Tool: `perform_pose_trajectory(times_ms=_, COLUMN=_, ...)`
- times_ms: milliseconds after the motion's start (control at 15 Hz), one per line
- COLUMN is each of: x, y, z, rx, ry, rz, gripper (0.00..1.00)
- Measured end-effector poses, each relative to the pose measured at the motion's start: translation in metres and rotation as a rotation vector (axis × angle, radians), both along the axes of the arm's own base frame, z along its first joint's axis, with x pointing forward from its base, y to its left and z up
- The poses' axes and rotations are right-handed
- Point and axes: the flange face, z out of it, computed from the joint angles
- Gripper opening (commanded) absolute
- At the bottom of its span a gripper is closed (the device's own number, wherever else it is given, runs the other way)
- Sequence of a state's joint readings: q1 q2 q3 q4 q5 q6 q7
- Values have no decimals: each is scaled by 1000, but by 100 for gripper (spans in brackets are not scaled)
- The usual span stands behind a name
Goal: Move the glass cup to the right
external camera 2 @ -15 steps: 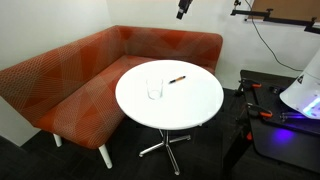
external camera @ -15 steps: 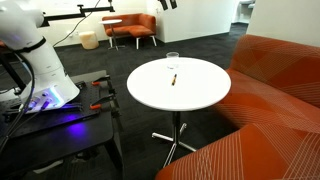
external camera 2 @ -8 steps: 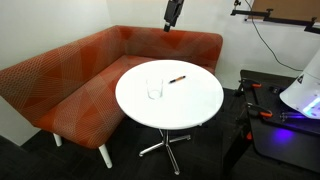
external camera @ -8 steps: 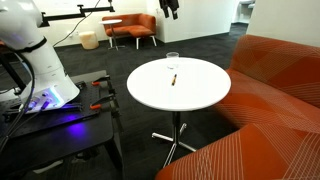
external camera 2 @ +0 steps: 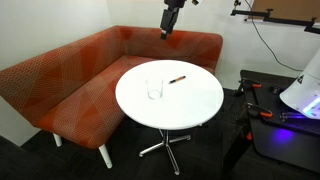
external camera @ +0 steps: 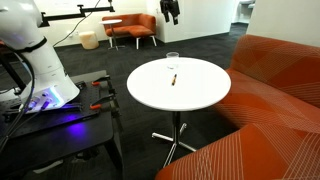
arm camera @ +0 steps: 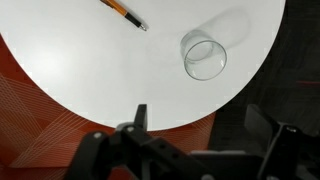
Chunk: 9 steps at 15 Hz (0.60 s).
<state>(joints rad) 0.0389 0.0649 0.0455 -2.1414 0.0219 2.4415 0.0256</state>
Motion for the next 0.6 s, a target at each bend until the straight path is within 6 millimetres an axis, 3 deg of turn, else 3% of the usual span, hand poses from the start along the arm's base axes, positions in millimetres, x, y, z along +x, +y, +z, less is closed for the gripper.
perform_pose_trajectory(times_ms=267, x=3, y=-1, z=-17, rx=-1, ry=13, rz=-1, gripper=100)
perform_pose_trajectory(times_ms=600, x=18, y=1, z=-64, rx=4, ry=2, rz=-1, gripper=100)
